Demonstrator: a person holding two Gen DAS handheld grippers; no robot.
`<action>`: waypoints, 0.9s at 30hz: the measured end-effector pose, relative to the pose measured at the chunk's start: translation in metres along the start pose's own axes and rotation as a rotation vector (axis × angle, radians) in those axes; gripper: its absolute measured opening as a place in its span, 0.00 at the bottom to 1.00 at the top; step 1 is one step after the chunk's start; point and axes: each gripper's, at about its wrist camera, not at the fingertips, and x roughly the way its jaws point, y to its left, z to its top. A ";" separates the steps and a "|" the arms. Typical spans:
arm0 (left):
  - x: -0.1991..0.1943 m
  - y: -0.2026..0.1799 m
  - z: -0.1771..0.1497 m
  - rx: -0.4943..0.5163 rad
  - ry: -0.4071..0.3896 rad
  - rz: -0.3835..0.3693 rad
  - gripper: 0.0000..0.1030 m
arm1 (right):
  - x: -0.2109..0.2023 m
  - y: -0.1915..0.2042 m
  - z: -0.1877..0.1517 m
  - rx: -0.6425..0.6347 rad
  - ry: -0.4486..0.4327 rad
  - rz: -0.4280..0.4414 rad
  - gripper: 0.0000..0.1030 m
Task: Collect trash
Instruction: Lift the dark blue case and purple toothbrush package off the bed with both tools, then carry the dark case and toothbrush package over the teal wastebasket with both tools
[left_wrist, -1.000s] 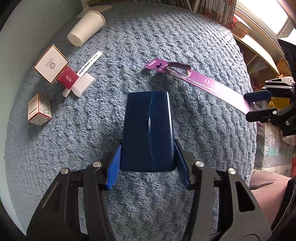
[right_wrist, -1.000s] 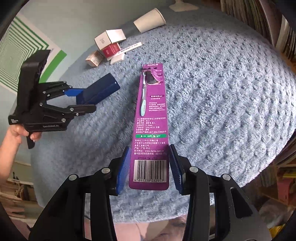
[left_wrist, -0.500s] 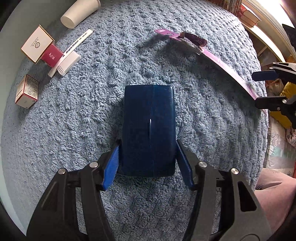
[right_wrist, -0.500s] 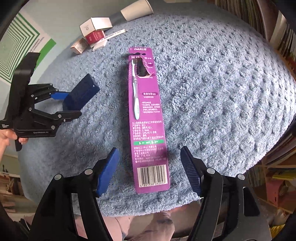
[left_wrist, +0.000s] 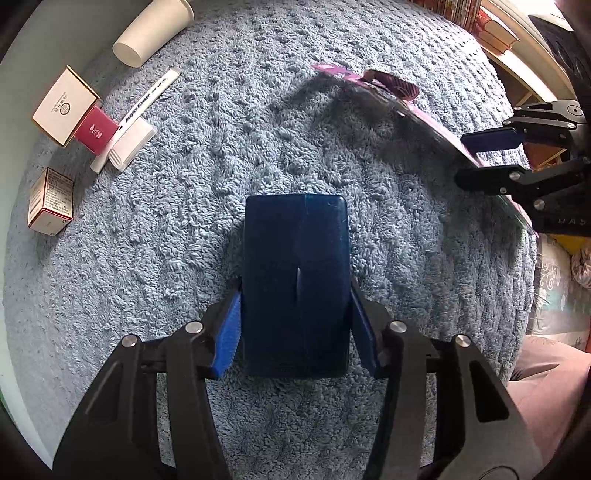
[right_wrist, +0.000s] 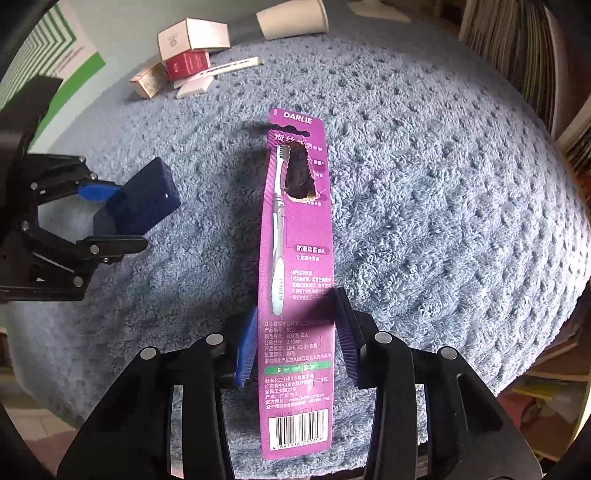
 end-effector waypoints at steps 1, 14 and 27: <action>-0.004 0.000 0.001 -0.006 0.000 -0.001 0.48 | -0.003 -0.004 -0.001 0.006 -0.002 0.018 0.38; -0.047 -0.044 0.028 0.028 -0.068 0.019 0.48 | -0.071 -0.061 -0.041 0.152 -0.110 0.095 0.38; -0.034 -0.229 0.075 0.322 -0.074 -0.082 0.48 | -0.126 -0.168 -0.195 0.468 -0.174 0.023 0.38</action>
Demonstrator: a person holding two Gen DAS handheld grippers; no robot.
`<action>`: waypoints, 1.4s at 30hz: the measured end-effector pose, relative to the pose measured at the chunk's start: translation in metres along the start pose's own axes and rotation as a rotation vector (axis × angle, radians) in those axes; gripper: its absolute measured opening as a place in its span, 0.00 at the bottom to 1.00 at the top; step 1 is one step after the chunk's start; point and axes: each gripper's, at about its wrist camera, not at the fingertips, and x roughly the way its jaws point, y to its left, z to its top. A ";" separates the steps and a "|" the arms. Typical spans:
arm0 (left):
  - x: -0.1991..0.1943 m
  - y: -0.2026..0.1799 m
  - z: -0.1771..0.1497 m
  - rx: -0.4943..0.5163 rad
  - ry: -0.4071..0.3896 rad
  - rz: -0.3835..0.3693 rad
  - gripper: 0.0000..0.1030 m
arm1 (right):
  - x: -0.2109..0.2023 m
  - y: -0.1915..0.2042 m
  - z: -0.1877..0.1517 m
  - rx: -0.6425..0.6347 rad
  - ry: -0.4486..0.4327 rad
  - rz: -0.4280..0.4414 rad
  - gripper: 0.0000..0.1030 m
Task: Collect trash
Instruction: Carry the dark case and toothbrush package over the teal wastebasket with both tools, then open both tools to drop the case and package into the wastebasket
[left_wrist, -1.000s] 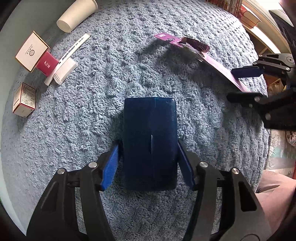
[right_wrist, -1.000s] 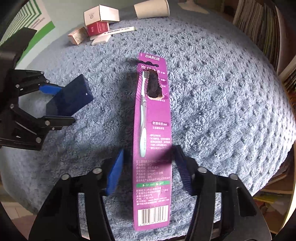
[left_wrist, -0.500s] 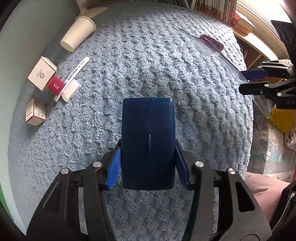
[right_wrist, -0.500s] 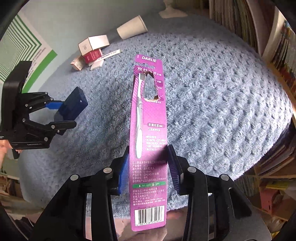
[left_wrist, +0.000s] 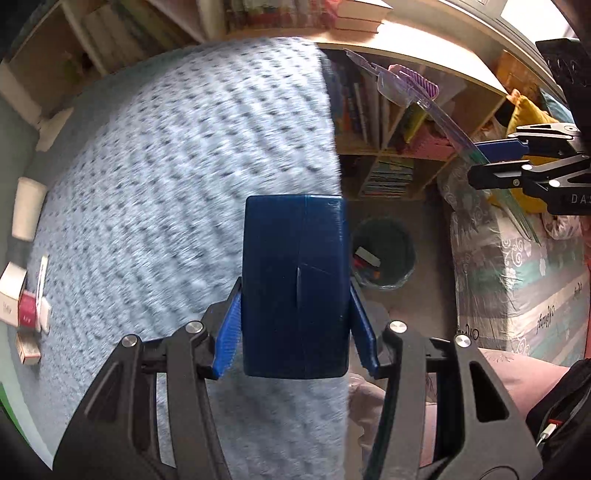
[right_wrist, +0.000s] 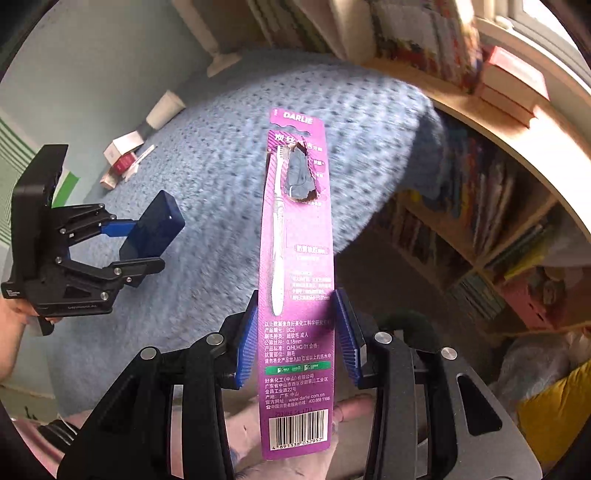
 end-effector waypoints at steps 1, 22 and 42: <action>0.004 -0.017 0.008 0.028 0.003 -0.014 0.48 | -0.005 -0.015 -0.010 0.033 0.000 -0.004 0.38; 0.212 -0.212 0.052 0.284 0.338 -0.193 0.48 | 0.086 -0.225 -0.173 0.567 0.278 0.149 0.38; 0.301 -0.188 0.065 0.182 0.404 -0.128 0.75 | 0.169 -0.267 -0.161 0.657 0.358 0.142 0.75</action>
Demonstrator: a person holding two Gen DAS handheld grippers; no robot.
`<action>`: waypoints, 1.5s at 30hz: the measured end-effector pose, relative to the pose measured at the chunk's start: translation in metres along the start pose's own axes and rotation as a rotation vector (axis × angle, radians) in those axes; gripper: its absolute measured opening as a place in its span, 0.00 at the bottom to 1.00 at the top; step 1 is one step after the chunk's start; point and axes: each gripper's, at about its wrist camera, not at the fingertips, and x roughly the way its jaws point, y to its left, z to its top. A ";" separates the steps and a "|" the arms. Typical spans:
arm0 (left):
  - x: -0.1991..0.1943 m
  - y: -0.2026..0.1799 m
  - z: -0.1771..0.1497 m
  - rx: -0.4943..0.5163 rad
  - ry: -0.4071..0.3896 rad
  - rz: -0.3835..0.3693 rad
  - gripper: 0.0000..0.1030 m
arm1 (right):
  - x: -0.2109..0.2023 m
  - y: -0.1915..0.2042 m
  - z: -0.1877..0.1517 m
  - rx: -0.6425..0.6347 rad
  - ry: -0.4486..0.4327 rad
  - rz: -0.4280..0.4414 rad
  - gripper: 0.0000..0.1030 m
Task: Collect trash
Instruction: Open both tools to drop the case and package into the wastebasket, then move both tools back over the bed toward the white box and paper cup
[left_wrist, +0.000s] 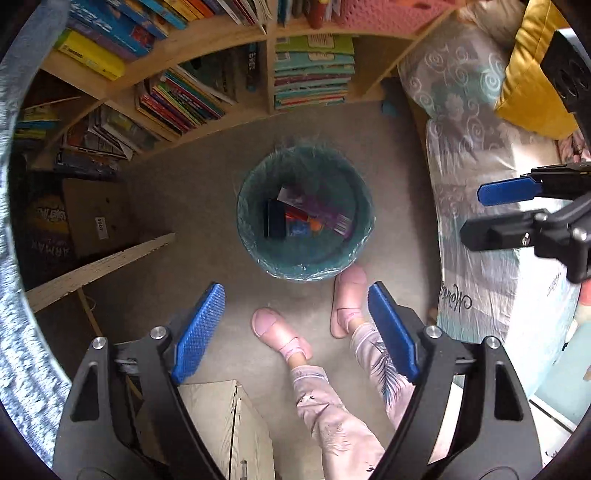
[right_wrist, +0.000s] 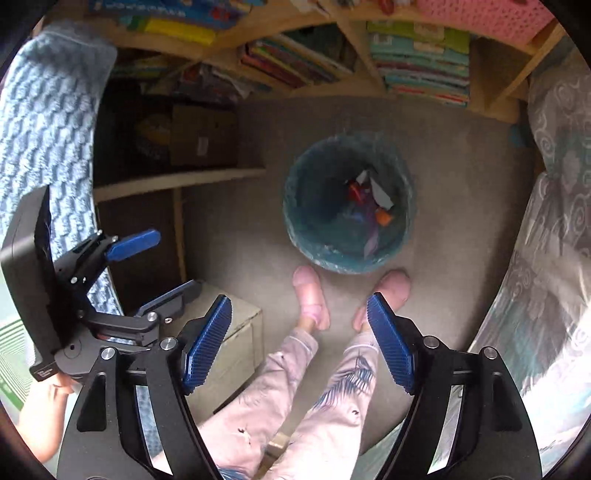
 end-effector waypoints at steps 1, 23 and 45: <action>-0.006 0.002 -0.003 0.002 -0.008 0.001 0.75 | -0.004 0.001 -0.002 -0.004 -0.004 -0.003 0.75; -0.233 0.071 -0.153 -0.239 -0.420 0.023 0.82 | -0.137 0.205 -0.035 -0.446 -0.273 0.071 0.82; -0.345 0.353 -0.383 -0.870 -0.522 0.493 0.92 | -0.076 0.593 -0.030 -1.084 -0.244 0.058 0.87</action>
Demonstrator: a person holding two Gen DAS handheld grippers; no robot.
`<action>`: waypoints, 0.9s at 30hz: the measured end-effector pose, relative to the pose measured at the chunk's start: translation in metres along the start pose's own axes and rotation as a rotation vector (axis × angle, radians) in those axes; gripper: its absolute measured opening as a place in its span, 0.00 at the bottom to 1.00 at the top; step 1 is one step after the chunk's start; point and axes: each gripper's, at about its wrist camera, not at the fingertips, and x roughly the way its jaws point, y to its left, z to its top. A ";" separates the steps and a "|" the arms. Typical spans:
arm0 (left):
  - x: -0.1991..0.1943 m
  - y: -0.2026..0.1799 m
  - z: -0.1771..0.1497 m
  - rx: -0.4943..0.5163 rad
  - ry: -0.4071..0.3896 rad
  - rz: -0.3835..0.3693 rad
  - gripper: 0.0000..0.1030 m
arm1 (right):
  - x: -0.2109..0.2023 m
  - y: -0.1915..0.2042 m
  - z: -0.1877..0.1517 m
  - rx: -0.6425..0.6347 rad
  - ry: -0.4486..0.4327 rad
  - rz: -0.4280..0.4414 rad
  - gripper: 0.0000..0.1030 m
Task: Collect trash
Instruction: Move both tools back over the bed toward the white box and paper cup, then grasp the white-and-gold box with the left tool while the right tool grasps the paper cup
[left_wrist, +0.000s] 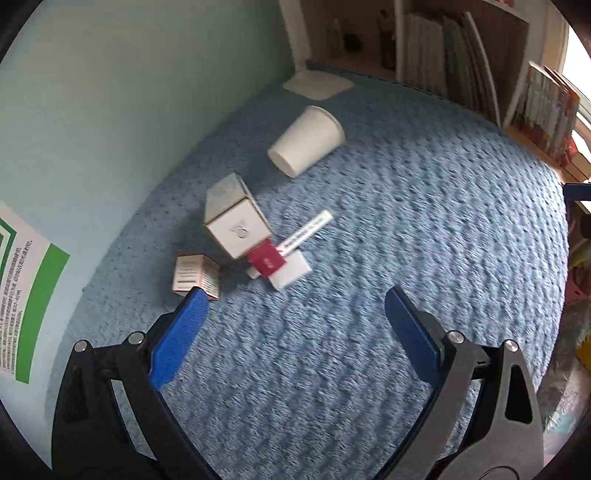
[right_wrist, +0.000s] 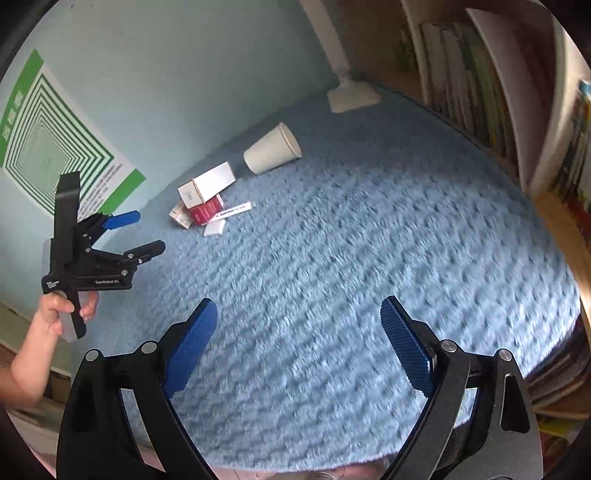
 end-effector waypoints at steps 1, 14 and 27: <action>0.005 0.009 0.006 -0.027 -0.002 0.011 0.92 | 0.009 0.007 0.011 -0.020 0.003 -0.005 0.87; 0.078 0.058 0.044 -0.182 0.067 0.050 0.93 | 0.134 0.056 0.141 -0.166 0.077 -0.025 0.87; 0.125 0.086 0.053 -0.280 0.120 -0.009 0.80 | 0.219 0.032 0.203 -0.084 0.079 0.026 0.77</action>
